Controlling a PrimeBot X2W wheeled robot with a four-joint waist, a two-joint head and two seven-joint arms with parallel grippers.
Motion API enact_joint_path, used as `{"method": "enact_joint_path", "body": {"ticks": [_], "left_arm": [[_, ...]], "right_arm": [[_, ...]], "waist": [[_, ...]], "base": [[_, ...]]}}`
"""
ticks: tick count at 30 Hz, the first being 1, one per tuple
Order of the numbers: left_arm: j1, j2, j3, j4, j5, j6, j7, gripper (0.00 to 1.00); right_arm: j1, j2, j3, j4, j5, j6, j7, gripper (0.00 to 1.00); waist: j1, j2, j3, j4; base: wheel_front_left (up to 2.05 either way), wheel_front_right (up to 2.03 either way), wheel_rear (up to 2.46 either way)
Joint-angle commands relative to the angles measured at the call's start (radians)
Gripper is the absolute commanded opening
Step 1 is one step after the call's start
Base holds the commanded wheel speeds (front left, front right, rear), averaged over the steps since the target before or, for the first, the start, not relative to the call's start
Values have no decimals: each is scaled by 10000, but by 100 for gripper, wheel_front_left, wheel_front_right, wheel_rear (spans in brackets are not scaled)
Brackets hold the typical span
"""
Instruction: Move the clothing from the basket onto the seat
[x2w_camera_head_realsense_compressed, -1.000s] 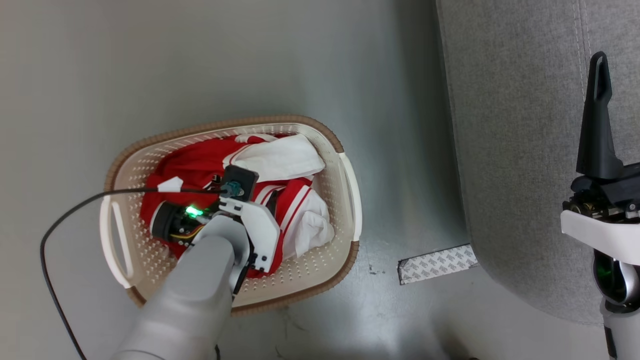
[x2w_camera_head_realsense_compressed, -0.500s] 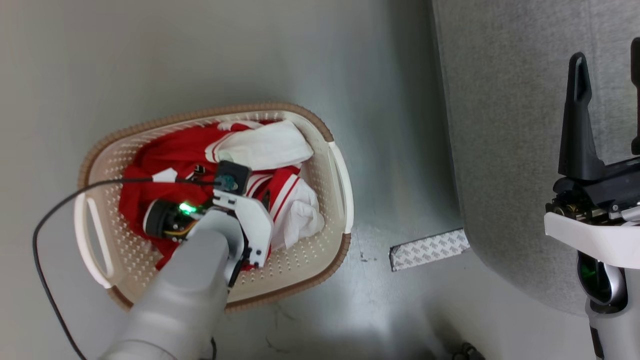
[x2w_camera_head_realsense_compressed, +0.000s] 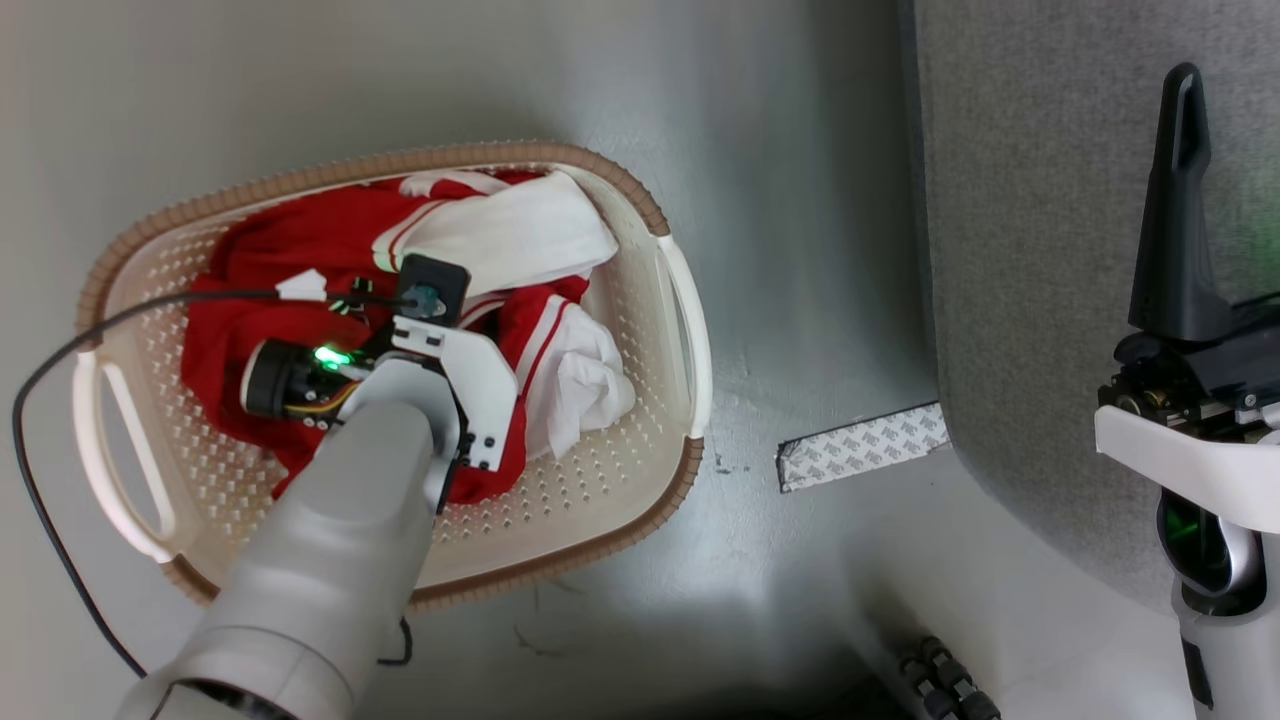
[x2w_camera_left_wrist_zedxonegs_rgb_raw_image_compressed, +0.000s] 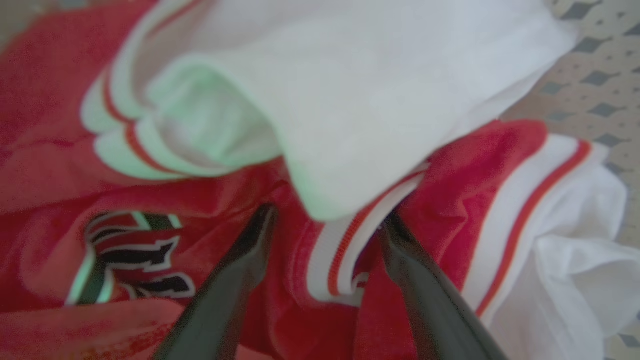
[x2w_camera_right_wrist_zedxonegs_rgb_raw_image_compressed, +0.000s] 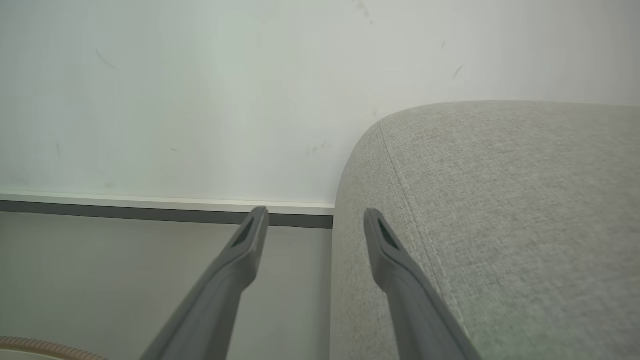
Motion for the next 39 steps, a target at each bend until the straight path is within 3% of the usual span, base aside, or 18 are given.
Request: {"method": "enact_joint_path", "body": {"ticks": [1, 5, 6, 8, 15, 23, 39], "left_arm": [[-164, 86, -42, 63, 53, 68, -21, 100], [-288, 85, -53, 142, -85, -7, 111, 100], [-334, 71, -103, 152, -66, -39, 116, 77], [-435, 22, -151, 137, -71, -103, -15, 1], [-178, -64, -324, 143, -125, -198, -269, 0], [433, -150, -640, -64, -367, -616, -558, 0], [2780, -162, -1495, -2001, -1963, -616, -1444, 0]], "right_arm": [[-88, 39, 102, -15, 118, -23, 11, 100], [-76, 43, 203, -19, 190, -14, 14, 100], [-83, 39, 224, 24, 202, -2, 17, 100], [-97, 40, 303, 165, 208, 15, 24, 100], [-41, 76, 333, 292, 171, 15, 22, 100], [491, -247, 69, 469, -96, -1, 9, 100], [2659, -471, -686, 1199, -340, -3, 9, 100]], "waist": [[0, 0, 150, -9], [0, 0, 336, 12], [0, 0, 374, 27], [0, 0, 392, 51], [0, 0, -100, 153], [0, 0, -1392, 685], [0, 0, -5191, 1675]], "base": [[0, 0, 0], [0, 0, 0], [0, 0, 0], [0, 0, 0], [0, 0, 0], [0, 0, 0], [0, 0, 0]]}}
